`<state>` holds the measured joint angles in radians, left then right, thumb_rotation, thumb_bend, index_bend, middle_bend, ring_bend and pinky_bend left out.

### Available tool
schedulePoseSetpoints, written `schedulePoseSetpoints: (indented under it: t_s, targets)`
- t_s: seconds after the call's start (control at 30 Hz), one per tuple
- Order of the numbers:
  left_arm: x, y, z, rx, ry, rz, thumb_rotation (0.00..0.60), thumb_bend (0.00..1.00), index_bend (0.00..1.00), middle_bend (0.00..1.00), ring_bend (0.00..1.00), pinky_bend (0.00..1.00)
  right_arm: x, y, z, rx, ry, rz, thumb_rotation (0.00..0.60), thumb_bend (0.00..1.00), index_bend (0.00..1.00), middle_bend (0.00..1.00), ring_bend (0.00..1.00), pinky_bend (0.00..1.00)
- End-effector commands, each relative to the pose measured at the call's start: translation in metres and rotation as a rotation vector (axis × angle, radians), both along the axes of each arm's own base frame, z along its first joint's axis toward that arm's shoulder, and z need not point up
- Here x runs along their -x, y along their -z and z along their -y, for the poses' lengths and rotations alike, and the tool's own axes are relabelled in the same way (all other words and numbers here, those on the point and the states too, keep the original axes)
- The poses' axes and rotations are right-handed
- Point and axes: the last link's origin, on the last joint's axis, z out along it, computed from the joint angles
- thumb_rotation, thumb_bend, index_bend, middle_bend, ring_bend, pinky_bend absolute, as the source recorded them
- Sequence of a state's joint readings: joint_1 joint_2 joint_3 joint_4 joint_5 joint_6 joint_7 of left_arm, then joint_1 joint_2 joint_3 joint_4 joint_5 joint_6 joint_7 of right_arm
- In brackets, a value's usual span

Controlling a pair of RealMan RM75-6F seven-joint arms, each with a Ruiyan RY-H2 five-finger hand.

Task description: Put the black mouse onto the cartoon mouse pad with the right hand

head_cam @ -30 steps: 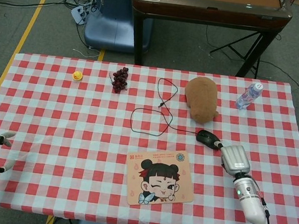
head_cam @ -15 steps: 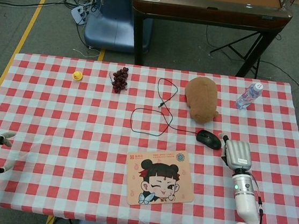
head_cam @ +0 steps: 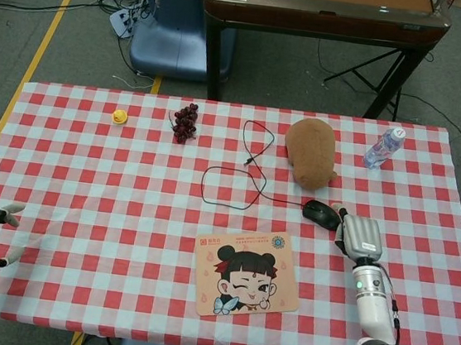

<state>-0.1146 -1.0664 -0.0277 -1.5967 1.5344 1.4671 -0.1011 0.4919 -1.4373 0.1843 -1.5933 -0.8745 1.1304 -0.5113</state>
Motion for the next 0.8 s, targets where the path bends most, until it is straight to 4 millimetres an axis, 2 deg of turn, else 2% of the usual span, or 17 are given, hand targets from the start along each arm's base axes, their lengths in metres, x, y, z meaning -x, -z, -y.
schedulePoseSetpoints:
  t_s: [0.03,0.17,0.27,0.33,0.43,0.5,0.6,0.8]
  targets:
    - [0.0,0.0,0.0,0.002,0.0,-0.001,0.6,0.22,0.29,0.44,0.38,0.55,0.0,-0.002,-0.001,-0.008,0.006,0.003,0.6,0.0,0.19,0.79,0.84,1.0]
    - [0.0,0.001,0.0,0.001,0.0,-0.002,0.6,0.22,0.29,0.44,0.38,0.55,0.001,-0.005,-0.002,-0.013,0.017,0.001,0.6,0.0,0.19,0.63,0.72,0.97]
    - [0.0,0.001,0.0,0.002,0.0,-0.003,0.6,0.22,0.29,0.44,0.38,0.55,0.0,-0.007,0.0,0.008,0.022,0.003,0.6,0.0,0.19,0.61,0.7,0.95]
    - [0.0,0.001,0.0,0.003,0.001,-0.003,0.6,0.22,0.29,0.44,0.38,0.55,0.0,-0.007,0.002,0.035,0.027,0.009,0.6,0.0,0.19,0.69,0.73,0.96]
    - [-0.001,0.001,0.0,0.005,0.002,-0.004,0.6,0.22,0.29,0.44,0.38,0.55,-0.002,-0.005,0.006,0.064,0.039,0.013,0.6,0.0,0.21,0.9,0.88,1.0]
    - [-0.001,0.001,0.0,0.006,0.002,-0.005,0.6,0.22,0.29,0.44,0.38,0.55,-0.003,-0.003,0.009,0.076,0.046,0.002,0.6,0.0,0.24,0.97,0.95,1.0]
    - [-0.001,0.001,0.0,0.006,0.002,-0.004,0.6,0.22,0.29,0.44,0.38,0.55,-0.004,0.002,0.015,0.092,0.07,0.005,0.6,0.0,0.28,1.0,1.0,1.0]
    - [0.0,-0.001,0.0,0.004,0.002,0.002,0.6,0.22,0.29,0.44,0.38,0.55,-0.008,0.011,0.025,0.117,0.122,0.04,0.6,0.0,0.33,1.0,1.0,1.0]
